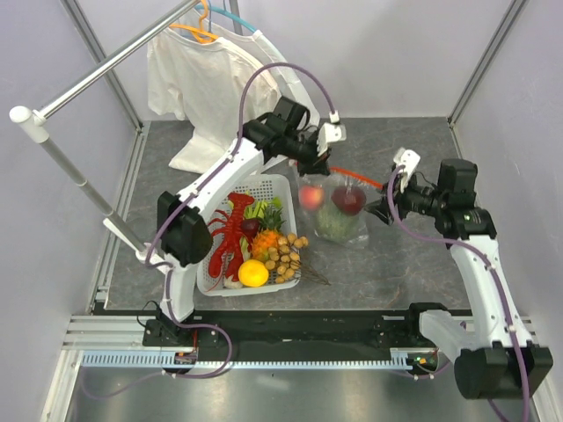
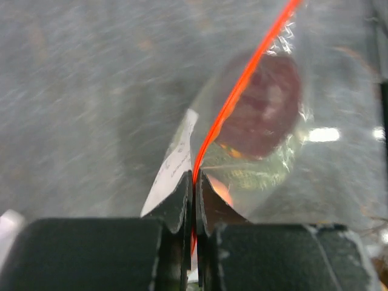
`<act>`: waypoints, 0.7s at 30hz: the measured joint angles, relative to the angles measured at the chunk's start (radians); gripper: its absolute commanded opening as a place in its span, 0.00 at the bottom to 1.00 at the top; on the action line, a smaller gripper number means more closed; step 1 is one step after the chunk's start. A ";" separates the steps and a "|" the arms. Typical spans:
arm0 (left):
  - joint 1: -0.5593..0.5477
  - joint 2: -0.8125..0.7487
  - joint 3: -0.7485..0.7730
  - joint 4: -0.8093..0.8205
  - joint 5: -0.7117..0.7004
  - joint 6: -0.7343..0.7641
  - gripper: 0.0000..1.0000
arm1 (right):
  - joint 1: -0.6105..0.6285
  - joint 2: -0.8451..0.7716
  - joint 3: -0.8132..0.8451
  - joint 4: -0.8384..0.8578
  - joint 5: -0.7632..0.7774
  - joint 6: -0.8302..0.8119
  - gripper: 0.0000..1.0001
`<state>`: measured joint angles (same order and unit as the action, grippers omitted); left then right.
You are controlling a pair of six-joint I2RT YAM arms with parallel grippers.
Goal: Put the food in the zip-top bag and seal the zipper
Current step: Place the zipper food storage bag at the center of the board.
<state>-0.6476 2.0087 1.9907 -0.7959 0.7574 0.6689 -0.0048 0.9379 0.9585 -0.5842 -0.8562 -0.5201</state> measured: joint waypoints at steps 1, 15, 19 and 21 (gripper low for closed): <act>0.000 0.027 0.055 -0.008 -0.040 -0.024 0.02 | 0.000 0.032 0.014 0.014 0.005 0.055 0.94; -0.021 0.143 0.260 0.038 -0.356 -0.181 0.02 | -0.291 0.243 0.199 0.455 0.008 0.915 0.98; -0.079 0.123 0.143 0.074 -0.367 -0.181 0.02 | -0.317 0.279 0.192 0.492 -0.019 1.017 0.98; -0.121 0.119 0.075 0.071 -0.366 -0.182 0.02 | -0.317 0.278 0.182 0.499 -0.034 1.035 0.98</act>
<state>-0.7689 2.1273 2.0659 -0.7250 0.3916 0.4866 -0.3218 1.2160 1.1404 -0.0856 -0.8898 0.5148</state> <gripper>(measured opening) 0.031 0.979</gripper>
